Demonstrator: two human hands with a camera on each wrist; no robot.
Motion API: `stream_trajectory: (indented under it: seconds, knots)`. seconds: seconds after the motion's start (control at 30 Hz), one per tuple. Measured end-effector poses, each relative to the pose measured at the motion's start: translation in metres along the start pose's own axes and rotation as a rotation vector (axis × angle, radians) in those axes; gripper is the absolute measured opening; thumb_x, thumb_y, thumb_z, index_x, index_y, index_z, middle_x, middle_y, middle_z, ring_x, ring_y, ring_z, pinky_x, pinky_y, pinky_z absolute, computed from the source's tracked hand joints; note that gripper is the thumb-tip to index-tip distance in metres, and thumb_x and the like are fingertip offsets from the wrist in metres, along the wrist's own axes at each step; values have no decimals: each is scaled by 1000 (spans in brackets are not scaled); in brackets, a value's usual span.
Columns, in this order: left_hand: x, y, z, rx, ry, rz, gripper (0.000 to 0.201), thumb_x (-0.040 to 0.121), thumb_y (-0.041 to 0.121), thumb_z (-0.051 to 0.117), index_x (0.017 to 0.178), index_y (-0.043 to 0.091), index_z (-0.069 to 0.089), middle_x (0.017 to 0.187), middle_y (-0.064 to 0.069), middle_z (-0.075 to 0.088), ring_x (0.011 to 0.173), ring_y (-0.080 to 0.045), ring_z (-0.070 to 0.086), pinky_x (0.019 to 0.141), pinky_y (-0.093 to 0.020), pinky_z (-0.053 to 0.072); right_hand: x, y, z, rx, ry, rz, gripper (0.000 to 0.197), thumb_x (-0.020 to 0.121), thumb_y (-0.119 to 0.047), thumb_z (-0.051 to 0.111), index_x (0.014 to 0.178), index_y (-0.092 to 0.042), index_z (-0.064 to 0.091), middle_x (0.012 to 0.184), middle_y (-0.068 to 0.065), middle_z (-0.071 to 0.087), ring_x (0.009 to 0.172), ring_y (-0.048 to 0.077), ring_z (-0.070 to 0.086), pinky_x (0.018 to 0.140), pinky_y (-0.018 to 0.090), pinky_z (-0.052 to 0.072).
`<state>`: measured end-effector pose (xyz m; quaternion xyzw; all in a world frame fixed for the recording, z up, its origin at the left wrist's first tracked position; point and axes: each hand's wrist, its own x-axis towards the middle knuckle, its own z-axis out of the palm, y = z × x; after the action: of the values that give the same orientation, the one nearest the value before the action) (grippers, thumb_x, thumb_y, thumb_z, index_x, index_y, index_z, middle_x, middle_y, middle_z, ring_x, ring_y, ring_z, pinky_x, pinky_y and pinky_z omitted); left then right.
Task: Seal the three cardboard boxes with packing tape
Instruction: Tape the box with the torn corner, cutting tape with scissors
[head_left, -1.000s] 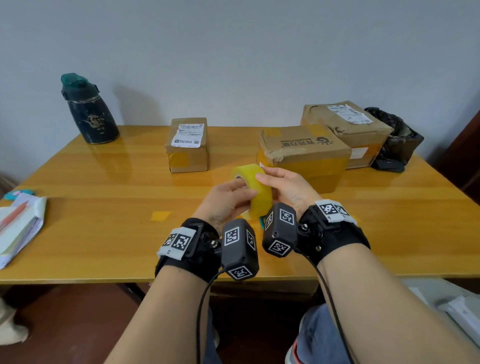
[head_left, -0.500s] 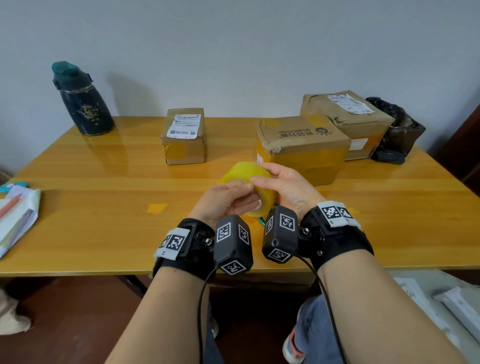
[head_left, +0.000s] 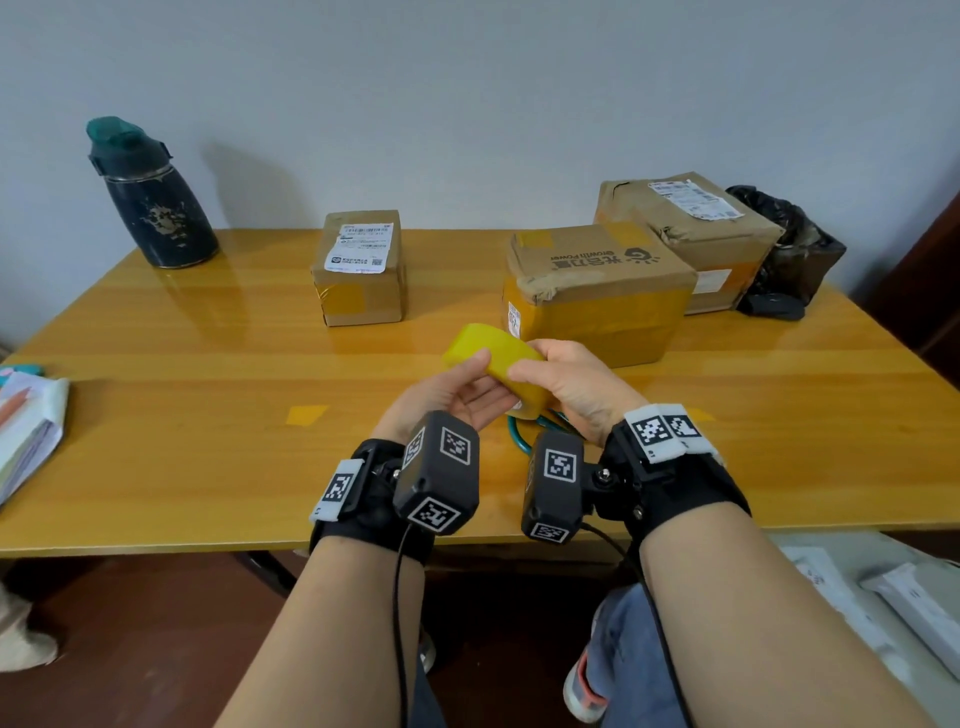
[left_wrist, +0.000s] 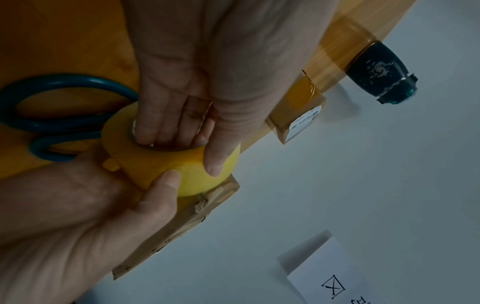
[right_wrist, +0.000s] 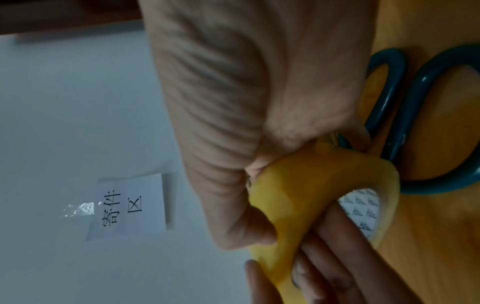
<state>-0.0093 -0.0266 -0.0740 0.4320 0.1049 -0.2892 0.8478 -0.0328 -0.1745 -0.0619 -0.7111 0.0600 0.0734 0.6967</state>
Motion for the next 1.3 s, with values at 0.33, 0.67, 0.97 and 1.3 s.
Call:
stream_trajectory:
  seconds: [0.33,0.67,0.97,1.3]
  knots:
    - [0,3,-2,4,28,-11,12,91,9,60,85,-1,58,73,-18,71,69,-27,72,75,-46,58,2,6,1,3,-29,-29,21,83,4,60,99,-9,64,90,13,66,86,25,61,78,41,47]
    - [1,14,-6,43,79,-12,16,87,10,67,80,1,56,87,-18,63,87,-28,66,86,-46,56,1,1,14,115,-46,26,23,89,5,54,111,1,60,106,22,65,95,29,63,92,47,49]
    - [5,13,-9,60,82,-32,17,87,11,67,80,1,56,89,-18,62,87,-28,66,81,-45,57,0,3,16,90,-24,49,25,88,10,51,110,4,59,101,23,62,94,31,59,92,50,45]
    - [8,12,-10,78,72,-44,18,88,14,67,84,0,56,96,-19,62,87,-28,66,71,-42,59,-3,0,15,100,-54,69,15,90,2,56,102,-3,61,101,18,65,94,28,62,94,47,47]
